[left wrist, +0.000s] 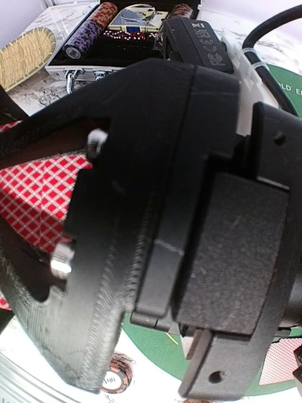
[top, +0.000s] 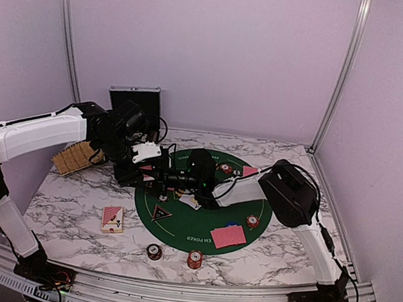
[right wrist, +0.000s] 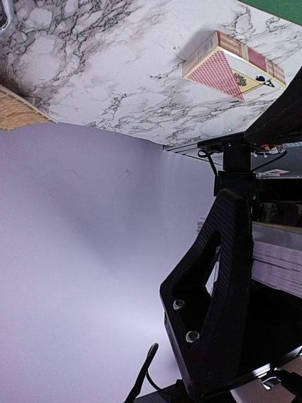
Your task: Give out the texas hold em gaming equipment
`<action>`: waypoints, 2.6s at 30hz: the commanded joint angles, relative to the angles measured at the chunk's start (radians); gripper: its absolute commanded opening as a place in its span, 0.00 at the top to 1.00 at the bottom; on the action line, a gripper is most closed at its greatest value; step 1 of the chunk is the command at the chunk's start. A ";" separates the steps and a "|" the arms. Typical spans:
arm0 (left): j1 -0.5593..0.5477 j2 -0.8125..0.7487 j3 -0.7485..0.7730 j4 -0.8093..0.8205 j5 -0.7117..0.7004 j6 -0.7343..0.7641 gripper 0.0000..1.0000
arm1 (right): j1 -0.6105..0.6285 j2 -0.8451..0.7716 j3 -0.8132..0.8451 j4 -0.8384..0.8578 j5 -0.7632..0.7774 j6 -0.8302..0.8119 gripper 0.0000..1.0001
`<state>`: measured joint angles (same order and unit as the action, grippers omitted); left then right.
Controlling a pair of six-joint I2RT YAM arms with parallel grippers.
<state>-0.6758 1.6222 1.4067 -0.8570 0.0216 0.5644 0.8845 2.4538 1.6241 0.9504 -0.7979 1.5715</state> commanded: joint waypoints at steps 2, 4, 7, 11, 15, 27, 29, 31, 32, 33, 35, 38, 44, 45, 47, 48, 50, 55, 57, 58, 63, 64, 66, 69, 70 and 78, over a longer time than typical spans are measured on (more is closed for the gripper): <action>0.003 -0.013 0.012 0.003 0.012 0.000 1.00 | -0.028 -0.041 -0.045 -0.061 0.012 -0.050 0.35; 0.003 -0.013 0.012 0.003 0.014 0.000 1.00 | -0.036 -0.054 -0.060 -0.073 0.009 -0.066 0.34; 0.004 -0.013 0.012 0.003 0.012 0.000 1.00 | -0.048 -0.071 -0.079 -0.094 0.006 -0.089 0.33; 0.004 -0.015 0.015 0.003 0.011 0.000 1.00 | -0.062 -0.090 -0.107 -0.102 0.005 -0.104 0.35; 0.004 -0.013 0.018 0.003 0.009 0.000 1.00 | -0.069 -0.107 -0.122 -0.095 -0.002 -0.108 0.39; 0.003 -0.008 0.020 0.003 0.004 -0.003 1.00 | -0.099 -0.170 -0.207 -0.063 -0.011 -0.117 0.59; 0.004 -0.007 0.018 0.003 0.003 -0.003 1.00 | -0.103 -0.179 -0.220 -0.055 -0.010 -0.113 0.62; 0.004 -0.009 0.016 0.003 0.001 -0.003 1.00 | -0.105 -0.188 -0.231 -0.046 -0.012 -0.109 0.66; 0.004 -0.009 0.014 0.003 0.001 -0.002 1.00 | -0.106 -0.194 -0.235 -0.043 -0.012 -0.108 0.68; 0.004 -0.009 0.015 0.003 0.000 -0.001 1.00 | -0.108 -0.199 -0.240 -0.042 -0.011 -0.107 0.70; 0.005 -0.008 0.011 0.004 -0.002 -0.001 1.00 | -0.109 -0.207 -0.250 -0.027 -0.011 -0.098 0.74; 0.003 -0.008 0.009 0.004 0.001 -0.003 1.00 | -0.109 -0.211 -0.276 0.044 -0.005 -0.045 0.74; 0.004 -0.010 0.006 0.004 0.003 -0.001 1.00 | -0.112 -0.247 -0.303 -0.017 -0.001 -0.106 0.72; 0.004 -0.010 0.005 0.004 0.003 -0.002 1.00 | -0.113 -0.249 -0.309 -0.012 -0.002 -0.105 0.70; 0.004 -0.011 0.005 0.004 0.003 -0.002 1.00 | -0.115 -0.251 -0.320 0.008 -0.006 -0.098 0.62; 0.004 -0.012 0.005 0.004 0.004 -0.003 1.00 | -0.115 -0.252 -0.325 0.016 -0.007 -0.096 0.55; 0.004 -0.013 0.003 0.004 0.005 -0.003 1.00 | -0.114 -0.263 -0.338 0.028 -0.004 -0.098 0.39; 0.005 -0.015 -0.002 0.005 0.005 -0.001 1.00 | -0.107 -0.287 -0.354 0.045 0.011 -0.101 0.24; 0.004 -0.012 0.002 0.006 0.006 -0.003 1.00 | -0.099 -0.282 -0.339 0.048 0.010 -0.094 0.23; 0.004 -0.010 0.004 0.006 0.007 -0.004 1.00 | -0.093 -0.272 -0.332 0.046 0.007 -0.090 0.23; 0.005 -0.010 0.011 0.006 0.011 -0.008 1.00 | -0.064 -0.217 -0.275 0.054 -0.006 -0.060 0.23; 0.005 -0.010 0.009 0.006 0.011 -0.007 1.00 | -0.057 -0.205 -0.254 0.054 -0.007 -0.056 0.23; 0.004 -0.010 0.009 0.006 0.011 -0.008 1.00 | -0.046 -0.183 -0.222 0.052 -0.010 -0.049 0.23; 0.004 -0.008 0.009 0.006 0.011 -0.008 1.00 | -0.031 -0.157 -0.174 0.036 -0.014 -0.048 0.23; 0.003 -0.008 0.010 0.006 0.011 -0.008 1.00 | -0.026 -0.150 -0.160 0.024 -0.016 -0.050 0.23; 0.004 -0.008 0.011 0.006 0.015 -0.008 1.00 | 0.013 -0.067 -0.060 0.009 -0.029 -0.020 0.26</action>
<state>-0.6724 1.6222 1.4067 -0.8577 0.0223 0.5617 0.8677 2.3425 1.4902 0.9619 -0.8059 1.5261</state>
